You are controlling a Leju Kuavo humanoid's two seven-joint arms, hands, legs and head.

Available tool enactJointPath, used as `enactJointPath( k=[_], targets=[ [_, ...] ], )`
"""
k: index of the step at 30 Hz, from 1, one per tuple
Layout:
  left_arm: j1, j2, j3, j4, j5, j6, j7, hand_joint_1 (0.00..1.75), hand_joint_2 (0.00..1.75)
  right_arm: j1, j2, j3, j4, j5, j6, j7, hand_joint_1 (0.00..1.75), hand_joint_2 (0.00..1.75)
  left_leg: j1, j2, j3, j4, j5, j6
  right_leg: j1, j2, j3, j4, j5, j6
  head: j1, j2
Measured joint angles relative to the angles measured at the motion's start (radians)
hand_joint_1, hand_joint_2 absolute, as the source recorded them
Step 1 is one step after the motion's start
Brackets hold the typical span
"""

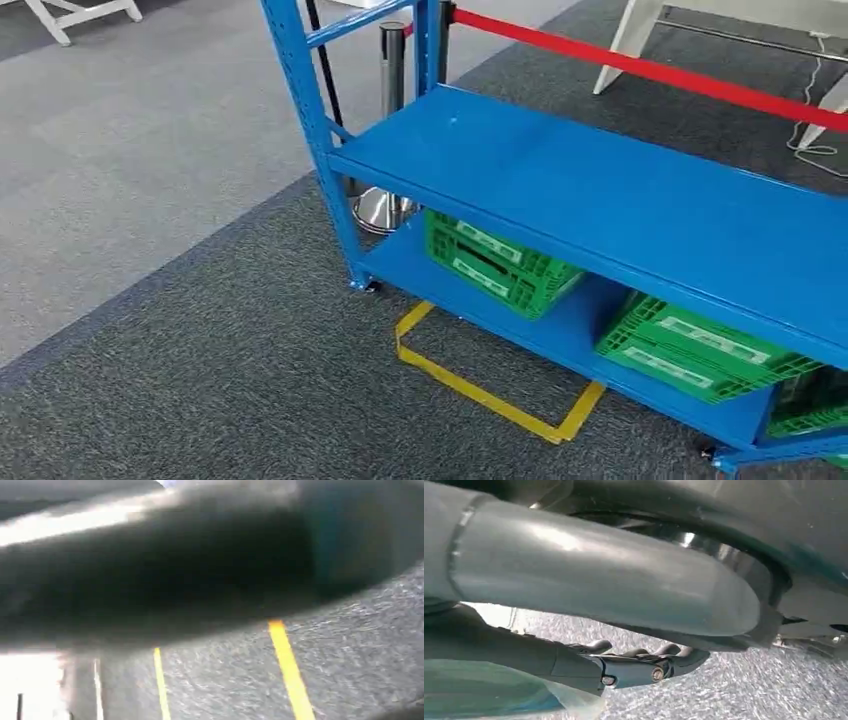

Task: Take the parts from the cabinet and place them on the table.

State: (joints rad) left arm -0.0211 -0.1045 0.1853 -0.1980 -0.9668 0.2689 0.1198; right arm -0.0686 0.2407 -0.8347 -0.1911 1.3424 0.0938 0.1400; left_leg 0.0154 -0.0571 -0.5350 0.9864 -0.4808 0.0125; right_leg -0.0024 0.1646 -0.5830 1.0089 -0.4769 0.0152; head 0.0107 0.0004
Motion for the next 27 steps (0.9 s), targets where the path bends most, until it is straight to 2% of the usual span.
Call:
enactJointPath(
  k=[1,2,3,4,5,6,7,8,9,10,11,12,14,15,16,17,18,19,20,21,22,23,25,26,27],
  targets=[
    [-0.004,0.002,0.011,0.0,0.014,0.003,-0.002,0.0,0.0,0.002,0.0,0.0,0.0,0.0,0.0,0.0,0.0,0.0,-0.002,0.016,0.007,-0.005,0.003,0.003,0.004,-0.062,-0.005,0.013,-0.011,0.001,0.001,0.0],
    [-0.004,0.0,0.02,0.0,0.023,0.008,-0.007,0.0,0.0,0.003,0.0,0.0,0.0,0.0,-0.002,0.003,0.0,0.0,-0.004,0.029,0.008,-0.009,0.003,0.008,0.005,-0.114,-0.027,0.059,-0.046,0.006,0.01,0.0],
    [-0.002,0.0,0.028,0.0,0.03,0.01,-0.01,0.0,0.0,0.002,0.0,0.0,0.0,-0.001,-0.003,0.002,0.0,0.0,-0.005,0.046,0.007,-0.008,0.002,0.009,0.003,-0.133,-0.062,0.129,-0.084,0.009,0.011,0.0],
    [0.0,0.0,0.036,0.0,0.031,0.012,-0.013,0.0,0.0,0.0,0.0,0.0,0.0,-0.001,-0.004,0.0,0.0,0.0,-0.006,0.063,0.008,-0.008,0.001,0.01,0.002,-0.144,-0.097,0.202,-0.116,0.012,0.01,0.0],
    [0.002,0.0,0.045,0.0,0.031,0.015,-0.015,0.0,0.0,-0.003,0.0,0.0,0.0,-0.001,-0.006,0.0,0.0,0.0,-0.006,0.085,0.007,-0.008,-0.001,0.01,0.001,-0.152,-0.124,0.263,-0.136,0.016,0.009,0.0],
    [0.003,0.0,0.051,0.0,0.031,0.016,-0.015,0.0,0.0,-0.003,0.0,0.0,0.0,-0.001,-0.007,0.001,0.0,0.0,-0.006,0.102,0.007,-0.007,-0.002,0.009,-0.001,-0.158,-0.129,0.279,-0.13,0.02,0.011,0.0],
    [0.001,0.0,0.055,0.0,0.032,0.016,-0.016,0.0,0.0,-0.003,0.0,0.0,0.0,-0.001,-0.007,0.004,0.0,0.0,-0.005,0.116,0.008,-0.007,-0.003,0.008,-0.005,-0.163,-0.109,0.247,-0.101,0.023,0.01,0.0],
    [-0.001,-0.001,0.058,0.0,0.033,0.015,-0.016,0.0,0.0,-0.001,0.0,0.0,0.0,0.001,-0.007,0.009,0.0,0.0,-0.004,0.129,0.009,-0.006,-0.005,0.005,-0.009,-0.172,-0.068,0.176,-0.061,0.026,0.011,0.0],
    [-0.002,-0.002,0.061,0.0,0.033,0.014,-0.016,0.0,0.0,0.0,0.0,0.0,0.0,0.002,-0.008,0.012,0.0,0.0,-0.003,0.128,0.011,-0.004,-0.008,0.0,-0.013,-0.18,-0.018,0.088,-0.024,0.029,0.01,0.0],
    [-0.005,-0.002,0.065,0.0,0.033,0.011,-0.016,0.0,0.0,0.003,0.0,0.0,0.0,0.005,-0.009,0.016,0.0,0.0,-0.002,0.133,0.012,0.001,-0.012,-0.008,-0.017,-0.19,0.022,0.009,-0.016,0.032,0.011,0.0],
    [-0.007,-0.001,0.066,0.0,0.028,0.011,-0.018,0.0,0.0,0.006,0.0,0.001,0.0,0.014,-0.011,0.012,0.0,0.0,-0.009,0.138,0.006,0.005,-0.017,-0.017,-0.008,-0.192,0.044,-0.005,-0.031,0.026,0.013,0.0],
    [-0.008,-0.003,0.066,0.0,0.022,0.011,-0.025,0.0,0.0,0.01,0.0,0.005,0.0,0.023,-0.016,0.007,0.0,0.0,-0.009,0.139,0.006,0.006,-0.017,-0.021,-0.01,-0.188,0.04,-0.003,-0.031,0.01,0.006,0.0],
    [-0.012,-0.006,0.066,0.0,0.018,0.011,-0.029,0.0,0.0,0.015,0.0,0.015,0.0,0.034,-0.021,0.002,0.0,0.0,-0.006,0.141,0.014,0.003,-0.014,-0.029,-0.004,-0.187,0.032,-0.003,-0.035,-0.002,0.007,0.0],
    [-0.013,-0.007,0.066,0.0,0.018,0.011,-0.029,0.0,0.0,0.015,0.0,0.017,0.0,0.036,-0.021,0.0,0.0,0.0,-0.003,0.141,0.017,0.004,-0.021,-0.038,-0.007,-0.184,0.048,-0.007,-0.034,-0.01,0.008,0.0],
    [-0.013,-0.007,0.066,0.0,0.017,0.011,-0.029,0.0,0.0,0.015,0.0,0.02,0.0,0.038,-0.024,0.0,0.0,0.0,0.001,0.109,0.015,0.019,-0.031,-0.044,-0.009,-0.183,0.05,-0.01,-0.034,-0.017,0.005,0.0],
    [-0.013,-0.007,0.066,0.0,0.016,0.012,-0.028,0.0,0.0,0.013,0.0,0.024,0.0,0.042,-0.029,-0.003,0.0,0.0,0.001,0.082,-0.006,0.066,-0.06,-0.044,-0.009,-0.183,0.054,-0.009,-0.035,-0.023,0.0,0.0],
    [-0.01,-0.007,0.067,0.0,0.017,0.011,-0.026,0.0,0.0,0.012,0.001,0.027,0.0,0.046,-0.036,-0.008,0.0,0.0,0.0,0.071,-0.047,0.151,-0.101,-0.044,-0.007,-0.181,0.058,-0.009,-0.038,-0.028,0.0,0.0],
    [-0.006,-0.008,0.068,0.0,0.018,0.011,-0.026,0.0,0.0,0.013,0.001,0.03,0.0,0.046,-0.042,-0.014,0.0,0.0,0.0,0.069,-0.091,0.24,-0.135,-0.044,-0.005,-0.176,0.061,-0.009,-0.04,-0.032,-0.001,0.0],
    [-0.001,-0.008,0.071,0.0,0.018,0.012,-0.026,0.0,0.0,0.014,0.001,0.032,0.0,0.048,-0.046,-0.018,0.0,0.0,0.0,0.069,-0.128,0.308,-0.152,-0.042,-0.002,-0.171,0.064,-0.009,-0.043,-0.036,0.0,0.0],
    [0.004,-0.008,0.072,0.0,0.018,0.014,-0.026,0.0,0.0,0.015,0.0,0.033,0.0,0.048,-0.047,-0.022,0.0,0.0,0.0,0.068,-0.15,0.336,-0.146,-0.04,0.0,-0.164,0.068,-0.009,-0.046,-0.038,0.0,0.0],
    [0.006,-0.008,0.073,0.0,0.015,0.015,-0.026,0.0,0.0,0.016,0.001,0.037,0.0,0.048,-0.047,-0.023,0.0,0.0,0.0,0.067,-0.15,0.32,-0.117,-0.036,0.002,-0.157,0.074,-0.008,-0.05,-0.038,0.0,0.0],
    [0.006,-0.008,0.073,0.0,0.011,0.016,-0.026,0.0,0.0,0.016,0.001,0.04,0.0,0.048,-0.047,-0.024,0.0,0.0,-0.003,0.066,-0.131,0.259,-0.064,-0.029,0.003,-0.151,0.082,-0.008,-0.056,-0.037,0.0,0.0],
    [0.005,-0.005,0.073,0.0,-0.004,0.017,-0.028,0.0,0.0,0.016,0.0,0.04,0.0,0.047,-0.048,-0.024,0.0,0.0,-0.011,0.059,-0.068,0.084,0.042,-0.012,0.003,-0.145,0.094,-0.009,-0.068,-0.033,-0.001,0.0],
    [0.004,-0.003,0.073,0.001,-0.006,0.017,-0.028,0.0,0.0,0.015,0.0,0.04,0.0,0.046,-0.045,-0.023,0.0,0.0,-0.016,0.053,-0.055,0.063,0.024,-0.007,0.008,-0.143,0.09,-0.009,-0.076,-0.027,0.0,0.0],
    [0.002,-0.003,0.073,0.0,-0.011,0.018,-0.028,0.0,0.0,0.015,-0.001,0.04,0.0,0.045,-0.045,-0.023,0.0,0.0,-0.016,0.055,-0.043,0.031,0.011,-0.008,0.007,-0.138,0.089,-0.007,-0.083,-0.019,-0.001,0.0]
  ],
)
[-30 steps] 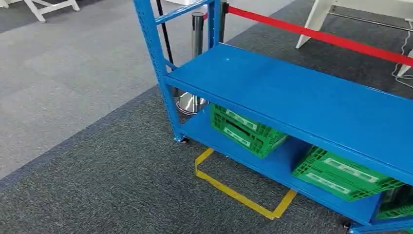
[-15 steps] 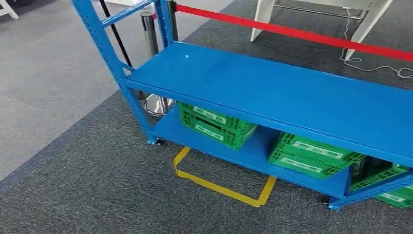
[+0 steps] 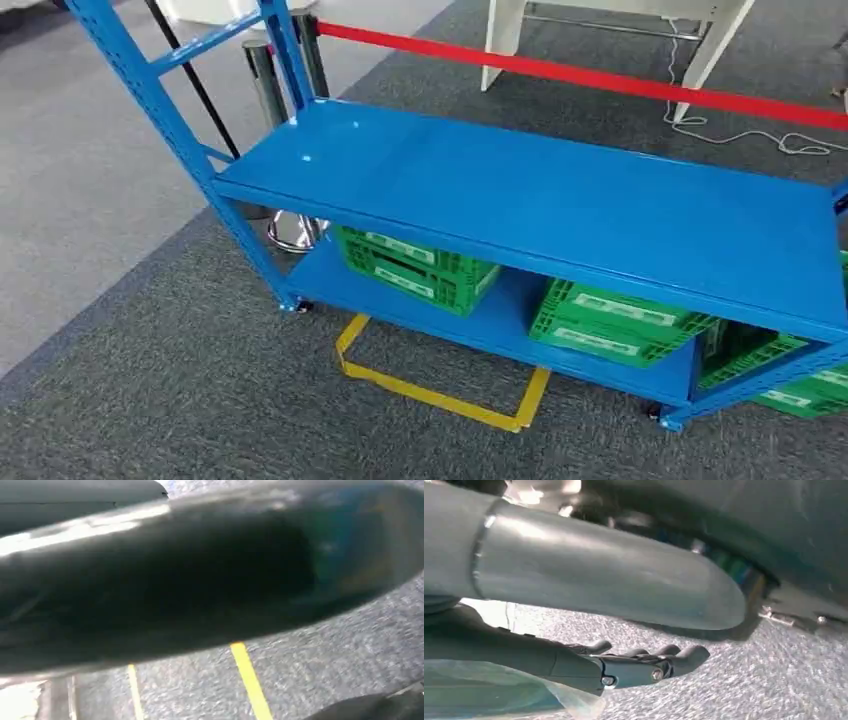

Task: Take the parts from the cabinet and place them on the table.

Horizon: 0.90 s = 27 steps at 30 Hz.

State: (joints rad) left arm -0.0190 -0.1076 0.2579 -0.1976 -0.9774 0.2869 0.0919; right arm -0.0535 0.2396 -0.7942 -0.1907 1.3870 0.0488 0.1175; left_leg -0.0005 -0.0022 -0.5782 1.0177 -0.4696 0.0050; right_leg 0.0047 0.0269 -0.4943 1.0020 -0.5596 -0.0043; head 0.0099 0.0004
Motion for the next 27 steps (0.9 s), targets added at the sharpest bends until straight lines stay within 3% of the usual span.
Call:
enactJointPath(
  k=[1,3,5,6,8,9,10,11,13,14,15,16,17,19,20,23,24,25,26,27],
  targets=[
    [-0.002,0.0,0.0,0.0,-0.001,0.0,0.0,0.0,0.0,0.001,-0.001,0.0,0.0,-0.001,0.0,0.0,0.0,0.0,-0.003,0.0,0.0,0.003,-0.002,0.0,-0.003,-0.002,0.001,-0.008,0.001,0.005,0.003,0.0],
    [0.0,-0.003,0.0,0.0,-0.005,0.001,0.0,0.0,0.0,0.002,-0.003,0.0,0.0,-0.006,0.003,0.005,0.0,0.0,-0.001,0.0,0.01,-0.007,-0.005,0.013,-0.004,-0.003,0.022,0.003,0.011,0.023,0.002,0.0],
    [0.0,-0.001,0.0,0.0,-0.01,0.002,0.0,0.0,0.0,0.0,-0.005,0.0,0.0,-0.008,0.004,0.007,0.0,0.0,0.005,0.002,0.028,-0.015,-0.008,0.022,-0.004,-0.015,-0.003,0.049,-0.024,0.032,0.008,0.0],
    [-0.003,-0.001,0.0,0.0,-0.013,0.003,0.0,0.0,0.0,-0.002,-0.007,0.0,0.0,-0.01,0.008,0.008,0.0,0.0,0.005,0.002,0.029,-0.015,-0.011,0.026,-0.007,-0.017,-0.039,0.111,-0.052,0.035,0.012,0.0],
    [-0.004,-0.003,-0.001,0.0,-0.02,0.003,-0.002,0.0,0.0,-0.003,-0.009,0.0,0.0,-0.011,0.018,0.007,0.0,0.0,0.004,0.004,0.032,-0.014,-0.019,0.026,-0.008,-0.017,-0.139,0.261,-0.11,0.041,0.011,0.0],
    [-0.003,-0.003,-0.001,0.0,-0.022,0.003,-0.002,0.0,0.0,-0.006,-0.009,0.0,0.0,-0.012,0.02,0.005,0.0,0.0,0.004,0.006,0.037,-0.014,-0.024,0.025,-0.008,-0.019,-0.171,0.297,-0.111,0.047,0.011,0.0],
    [-0.001,-0.003,-0.001,0.0,-0.024,0.002,-0.002,0.0,0.0,-0.009,-0.01,0.0,0.0,-0.012,0.022,0.008,0.0,0.0,0.005,0.007,0.045,-0.014,-0.03,0.024,-0.011,-0.02,-0.177,0.285,-0.083,0.048,0.011,0.0],
    [-0.001,-0.003,-0.003,0.0,-0.028,0.002,-0.002,0.0,0.0,-0.008,-0.01,0.0,0.0,-0.012,0.023,0.009,0.0,0.0,0.005,0.007,0.055,-0.014,-0.038,0.023,-0.014,-0.022,-0.163,0.235,-0.036,0.05,0.011,0.0],
    [-0.001,-0.004,-0.008,0.0,-0.037,0.002,-0.001,0.0,0.0,-0.006,-0.012,0.0,0.0,-0.013,0.024,0.015,0.0,0.0,0.008,0.006,0.08,-0.014,-0.054,0.015,-0.021,-0.029,-0.104,0.064,0.083,0.047,0.011,0.0],
    [0.001,-0.003,-0.009,0.0,-0.038,0.002,0.0,0.0,0.0,-0.006,-0.013,0.0,0.001,-0.014,0.025,0.018,0.0,0.0,0.007,0.006,0.083,-0.017,-0.06,0.009,-0.018,-0.033,-0.098,0.052,0.069,0.046,0.012,0.0],
    [-0.003,-0.003,-0.01,0.001,-0.039,0.002,0.0,0.0,0.0,-0.007,-0.013,0.0,0.003,-0.016,0.028,0.019,0.0,0.0,0.004,0.006,0.082,-0.009,-0.064,0.001,-0.013,-0.039,-0.101,0.023,0.033,0.037,0.015,0.0],
    [-0.005,-0.003,-0.011,0.001,-0.041,0.002,0.0,0.0,0.0,-0.005,-0.013,0.0,0.003,-0.016,0.029,0.019,0.0,0.0,0.004,0.007,0.079,-0.01,-0.07,-0.007,-0.011,-0.038,-0.091,0.033,0.055,0.02,0.011,0.0],
    [-0.003,-0.004,-0.013,0.001,-0.042,0.002,0.0,0.0,0.0,-0.004,-0.013,0.0,0.003,-0.018,0.029,0.019,0.0,0.0,0.005,0.01,0.086,-0.002,-0.07,-0.014,-0.01,-0.034,-0.094,0.033,0.055,0.01,0.006,0.0],
    [-0.005,-0.004,-0.016,0.001,-0.043,0.002,0.0,0.0,0.0,-0.005,-0.013,0.0,0.003,-0.017,0.031,0.019,0.0,0.0,0.008,0.01,0.085,0.008,-0.074,-0.019,-0.014,-0.029,-0.072,0.026,0.054,0.0,0.004,0.0],
    [-0.007,-0.004,-0.016,0.001,-0.043,0.002,0.0,0.0,0.0,-0.006,-0.013,0.0,0.003,-0.017,0.032,0.02,0.0,0.0,0.008,0.007,0.072,0.046,-0.079,-0.022,-0.014,-0.029,-0.062,0.025,0.05,-0.006,0.005,0.0],
    [-0.008,-0.004,-0.017,0.001,-0.043,0.002,0.0,0.0,0.0,-0.006,-0.013,0.0,0.003,-0.017,0.033,0.023,0.0,0.0,0.008,0.007,-0.056,0.265,-0.168,-0.03,-0.01,-0.028,-0.044,0.023,0.032,-0.019,0.002,0.0],
    [-0.005,-0.006,-0.017,0.001,-0.043,0.001,0.0,0.0,0.0,-0.005,-0.014,0.0,0.003,-0.018,0.034,0.023,0.0,0.0,0.008,0.007,-0.09,0.309,-0.185,-0.029,-0.007,-0.025,-0.037,0.023,0.026,-0.021,0.001,0.0],
    [-0.003,-0.006,-0.017,0.001,-0.043,0.001,0.0,0.0,0.0,-0.004,-0.015,0.0,0.003,-0.018,0.035,0.024,0.0,0.0,0.008,0.007,-0.106,0.312,-0.174,-0.025,-0.005,-0.021,-0.028,0.023,0.019,-0.021,0.002,0.0],
    [-0.002,-0.006,-0.017,0.001,-0.043,0.001,0.0,0.0,0.0,-0.003,-0.016,0.0,0.003,-0.018,0.035,0.025,0.0,0.0,0.006,0.007,-0.104,0.277,-0.138,-0.018,-0.004,-0.017,-0.016,0.023,0.011,-0.021,0.002,0.0],
    [-0.002,-0.006,-0.017,0.001,-0.043,0.001,0.0,0.0,0.0,-0.003,-0.016,0.0,0.003,-0.018,0.036,0.025,0.0,0.0,0.002,0.006,-0.087,0.209,-0.083,-0.011,-0.003,-0.016,-0.003,0.023,0.003,-0.021,0.002,0.0]
  ],
)
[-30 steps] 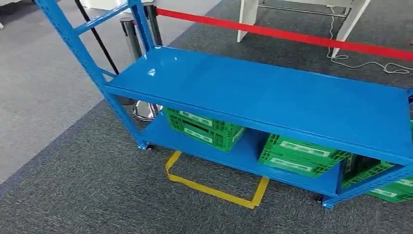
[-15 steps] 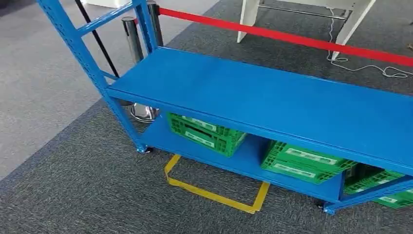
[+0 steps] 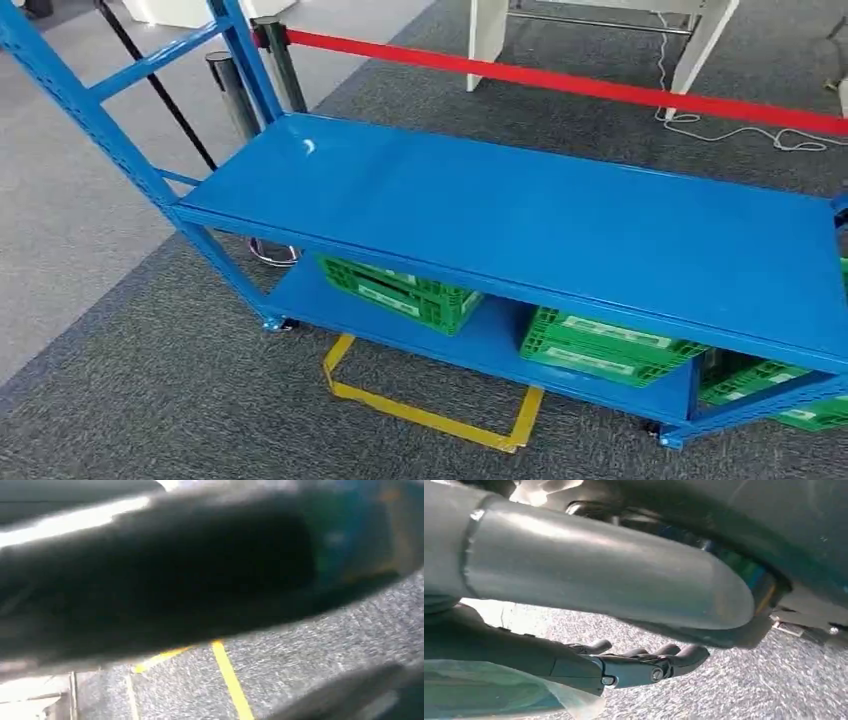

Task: Take the parts from the cabinet and place them on the table.

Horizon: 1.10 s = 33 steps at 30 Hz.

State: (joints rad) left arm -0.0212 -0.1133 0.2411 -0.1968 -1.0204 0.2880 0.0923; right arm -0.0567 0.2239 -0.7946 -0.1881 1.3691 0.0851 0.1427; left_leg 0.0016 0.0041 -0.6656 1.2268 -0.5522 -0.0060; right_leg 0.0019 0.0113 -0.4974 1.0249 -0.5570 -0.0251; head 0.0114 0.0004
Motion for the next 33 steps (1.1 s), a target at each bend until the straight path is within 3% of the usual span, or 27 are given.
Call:
enactJointPath(
  k=[1,2,3,4,5,6,7,9,10,12,13,14,15,17,18,19,21,23,24,27,28,29,30,32,33],
  targets=[
    [-0.001,0.0,0.0,0.0,0.0,0.0,0.0,0.0,0.0,0.0,0.0,0.0,0.0,0.0,0.0,0.0,0.0,0.0,-0.006,0.0,0.024,-0.091,0.068,0.009,0.0,0.0,0.013,-0.001,-0.009,0.003,0.001,0.0],
    [0.0,0.0,0.0,0.0,0.0,0.0,0.0,0.0,0.0,0.002,0.0,0.0,0.0,0.0,0.0,0.001,0.0,0.0,-0.014,0.0,0.036,-0.159,0.121,0.018,-0.001,0.0,0.006,-0.003,-0.018,0.007,-0.001,0.0],
    [0.0,0.001,0.0,0.0,0.0,0.0,0.0,0.0,0.0,0.002,0.0,0.0,0.0,0.0,0.0,0.001,0.0,0.0,-0.021,-0.002,0.034,-0.149,0.066,0.022,0.002,0.003,0.022,0.001,-0.024,0.014,0.002,0.0],
    [-0.001,0.001,0.0,0.0,0.0,0.0,0.0,0.0,0.0,0.002,0.0,0.0,0.0,0.0,0.0,0.001,0.0,0.0,-0.023,-0.004,0.041,-0.171,0.062,0.028,0.001,0.001,0.007,-0.001,-0.029,0.021,-0.002,0.0],
    [0.002,0.0,0.0,0.0,0.0,0.0,0.0,0.0,0.0,0.003,0.0,0.0,0.0,0.0,0.0,0.002,0.0,0.0,-0.022,-0.004,0.043,-0.179,0.085,0.034,0.001,0.001,0.024,-0.004,-0.027,0.026,0.003,0.0],
    [0.004,-0.002,0.0,0.001,0.0,0.0,0.001,0.0,0.0,0.004,-0.001,0.0,0.0,0.0,0.0,0.002,0.0,0.0,-0.021,-0.003,0.049,-0.187,0.085,0.037,0.003,0.001,0.034,0.003,-0.017,0.033,-0.002,0.0],
    [0.003,-0.006,0.0,0.001,0.0,0.0,0.001,0.0,0.0,0.001,-0.002,0.0,0.0,0.0,0.0,0.002,0.0,0.0,-0.014,-0.003,0.067,-0.196,0.091,0.04,0.005,0.001,0.038,-0.003,-0.027,0.037,-0.001,0.0],
    [-0.001,-0.004,0.0,0.001,0.0,0.001,0.001,0.0,0.0,-0.003,-0.003,0.0,0.0,0.0,0.0,0.002,0.0,0.0,-0.01,-0.003,0.087,-0.209,0.09,0.045,0.003,-0.004,-0.01,0.082,-0.039,0.047,0.009,0.0],
    [-0.005,-0.005,0.0,0.001,0.0,0.001,0.001,0.0,0.0,-0.005,-0.003,0.0,0.0,0.0,0.0,0.002,0.0,0.0,-0.01,-0.003,0.088,-0.209,0.086,0.048,0.002,-0.003,-0.057,0.155,-0.058,0.052,0.009,0.0],
    [-0.005,-0.007,0.0,0.001,0.0,0.001,0.001,0.0,0.0,-0.006,-0.004,0.0,-0.001,-0.002,0.0,-0.003,0.0,0.0,-0.009,-0.002,0.096,-0.209,0.072,0.048,0.001,-0.004,-0.152,0.282,-0.135,0.057,0.01,0.0],
    [-0.003,-0.007,0.0,0.001,0.0,0.0,0.001,0.0,0.0,-0.011,-0.004,0.0,-0.001,-0.002,0.0,-0.003,0.0,0.0,-0.008,-0.002,0.105,-0.209,0.065,0.046,0.001,-0.004,-0.171,0.291,-0.137,0.059,0.009,0.0],
    [-0.002,-0.007,0.0,0.001,0.0,0.0,0.001,0.0,0.0,-0.012,-0.004,0.0,-0.001,-0.002,0.0,-0.002,0.0,0.0,-0.008,-0.002,0.116,-0.209,0.058,0.046,0.0,-0.006,-0.169,0.263,-0.11,0.06,0.008,0.0],
    [-0.002,-0.008,0.0,0.001,0.0,0.0,0.001,0.0,0.0,-0.01,-0.004,0.0,-0.001,-0.002,0.0,-0.002,0.0,0.0,-0.007,-0.003,0.128,-0.209,0.049,0.045,-0.003,-0.007,-0.153,0.205,-0.06,0.06,0.01,0.0],
    [-0.002,-0.008,0.0,0.001,0.0,0.0,0.001,0.0,0.0,-0.008,-0.006,0.0,0.0,-0.001,0.0,0.001,0.0,0.0,-0.006,-0.005,0.151,-0.21,0.031,0.038,-0.007,-0.012,-0.106,0.042,0.072,0.063,0.01,0.0],
    [-0.003,-0.008,0.0,0.002,0.0,0.0,0.001,0.0,0.0,-0.008,-0.006,0.0,0.0,-0.001,0.0,0.001,0.0,0.0,-0.008,-0.005,0.161,-0.204,0.023,0.031,-0.003,-0.017,-0.107,0.023,0.048,0.058,0.01,0.0],
    [-0.005,-0.007,0.0,0.002,0.0,0.0,0.001,0.0,0.0,-0.008,-0.006,0.0,0.0,-0.001,0.0,0.002,0.0,0.0,-0.009,-0.006,0.153,-0.206,0.019,0.023,0.001,-0.019,-0.106,0.018,0.034,0.038,0.013,0.0],
    [-0.002,-0.008,0.0,0.002,0.0,0.0,0.001,0.0,0.0,-0.005,-0.006,0.0,0.0,-0.001,0.0,0.0,0.0,0.0,-0.008,-0.004,0.161,-0.199,0.024,0.008,0.003,-0.017,-0.1,0.011,0.057,0.019,0.013,0.0],
    [-0.003,-0.008,0.0,0.002,0.0,0.0,0.001,0.0,0.0,-0.006,-0.006,0.0,0.0,-0.001,0.0,0.0,0.0,0.0,-0.007,-0.005,0.168,-0.187,0.008,0.001,-0.004,-0.014,-0.063,0.0,0.057,0.012,0.013,0.0],
    [-0.006,-0.008,0.0,0.002,0.0,0.0,0.001,0.0,0.0,-0.006,-0.007,0.0,0.0,-0.001,0.0,0.001,0.0,0.0,-0.006,-0.005,0.149,-0.143,-0.007,-0.005,-0.005,-0.015,-0.053,-0.003,0.054,0.007,0.005,0.0],
    [-0.008,-0.008,0.0,0.002,0.0,0.0,0.001,0.0,0.0,-0.006,-0.007,0.0,0.0,-0.001,0.0,0.002,0.0,0.0,-0.001,-0.005,0.018,0.069,-0.094,-0.015,-0.002,-0.014,-0.041,-0.003,0.039,-0.002,0.004,0.0],
    [-0.004,-0.008,0.0,0.002,0.0,0.0,0.001,0.0,0.0,-0.005,-0.007,0.0,0.0,-0.001,0.0,0.002,0.0,0.0,-0.001,-0.005,-0.011,0.098,-0.105,-0.015,-0.002,-0.011,-0.035,-0.003,0.033,-0.002,0.003,0.0],
    [-0.001,-0.008,0.0,0.002,0.0,0.0,0.001,0.0,0.0,-0.004,-0.007,0.0,0.0,-0.001,0.0,0.002,0.0,0.0,-0.001,-0.005,-0.016,0.081,-0.085,-0.013,-0.001,-0.007,-0.025,-0.003,0.026,-0.002,0.003,0.0],
    [-0.001,-0.008,0.0,0.002,0.0,0.0,0.001,0.0,0.0,-0.004,-0.007,0.0,0.0,-0.001,0.0,0.002,0.0,0.0,-0.002,-0.005,-0.005,0.029,-0.038,-0.01,-0.001,-0.005,-0.014,-0.003,0.018,-0.001,0.003,0.0],
    [-0.001,-0.008,0.0,0.002,0.0,0.002,0.001,0.0,0.0,-0.003,-0.007,0.0,0.0,0.0,0.004,0.002,0.0,0.0,-0.005,-0.005,0.041,-0.133,0.092,0.003,-0.001,-0.006,0.01,-0.003,0.004,0.002,0.004,0.0],
    [0.001,-0.008,0.0,0.002,0.0,0.004,0.002,0.0,0.0,-0.003,-0.007,0.0,0.001,0.001,0.012,0.002,0.0,0.0,-0.009,-0.006,0.047,-0.169,0.112,0.008,0.0,-0.005,0.011,-0.002,-0.002,0.005,0.003,0.0]
  ],
)
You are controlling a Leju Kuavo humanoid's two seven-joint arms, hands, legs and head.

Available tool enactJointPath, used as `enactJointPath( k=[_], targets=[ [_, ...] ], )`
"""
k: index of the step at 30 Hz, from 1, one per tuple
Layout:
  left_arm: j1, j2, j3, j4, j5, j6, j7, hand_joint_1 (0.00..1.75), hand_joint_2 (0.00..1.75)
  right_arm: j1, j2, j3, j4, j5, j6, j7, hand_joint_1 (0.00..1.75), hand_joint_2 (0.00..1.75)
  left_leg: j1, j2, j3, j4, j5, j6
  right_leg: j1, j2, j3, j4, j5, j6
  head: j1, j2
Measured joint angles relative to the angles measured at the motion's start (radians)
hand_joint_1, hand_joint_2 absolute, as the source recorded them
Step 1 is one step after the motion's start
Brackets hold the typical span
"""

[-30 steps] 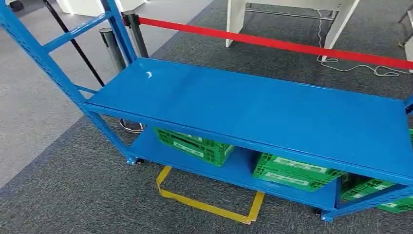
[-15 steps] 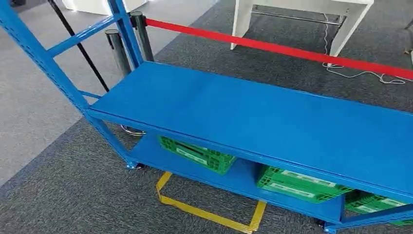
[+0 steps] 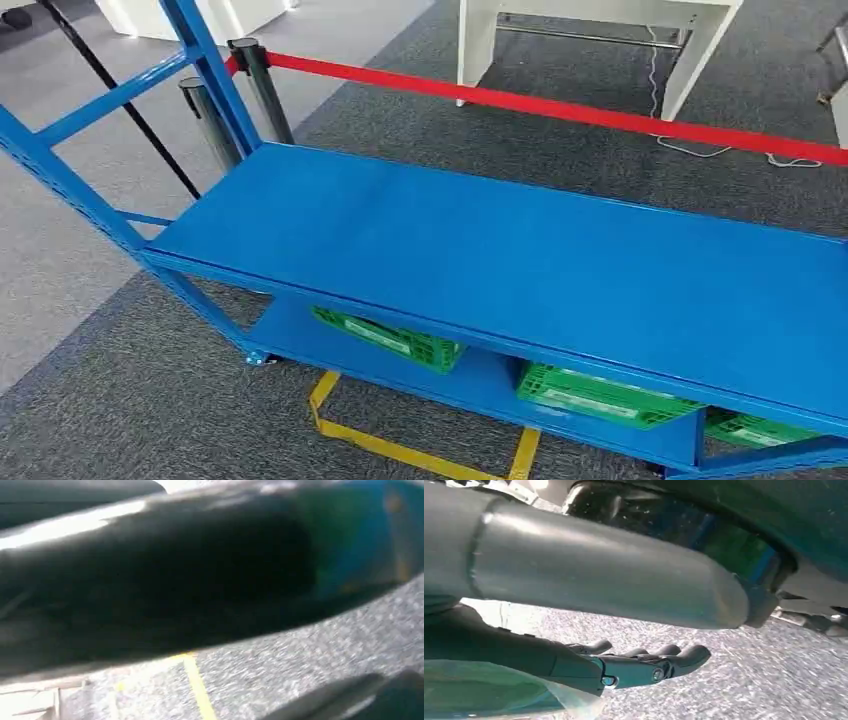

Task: Take the parts from the cabinet and place them on the table.

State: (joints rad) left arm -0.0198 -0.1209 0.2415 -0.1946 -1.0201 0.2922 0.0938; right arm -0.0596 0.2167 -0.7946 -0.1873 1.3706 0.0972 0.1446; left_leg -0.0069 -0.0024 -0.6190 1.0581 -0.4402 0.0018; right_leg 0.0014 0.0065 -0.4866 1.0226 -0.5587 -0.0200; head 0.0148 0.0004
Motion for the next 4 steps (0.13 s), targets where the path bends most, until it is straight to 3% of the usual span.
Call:
enactJointPath(
  k=[1,2,4],
  targets=[
    [-0.001,0.0,0.0,0.0,0.0,0.005,0.0,0.0,0.0,0.0,-0.002,0.0,0.0,0.004,0.011,0.0,0.0,0.0,-0.005,0.001,0.0,-0.001,-0.052,0.004,0.003,0.003,0.0,0.001,-0.006,0.009,-0.003,0.0],
    [-0.001,-0.001,0.0,0.0,0.0,0.008,0.0,0.0,0.0,0.001,-0.003,0.0,0.0,0.009,0.017,0.001,0.0,0.0,-0.006,-0.002,0.003,-0.004,-0.019,0.011,0.003,0.002,-0.005,0.002,-0.013,0.019,-0.004,0.0],
    [0.005,-0.006,0.0,0.0,0.012,0.006,0.0,0.0,0.0,0.002,-0.003,0.001,0.0,0.01,0.011,-0.006,0.0,0.0,-0.006,-0.002,0.011,-0.015,-0.017,0.022,0.003,0.002,0.001,-0.012,-0.017,0.026,-0.006,0.0]
  ],
)
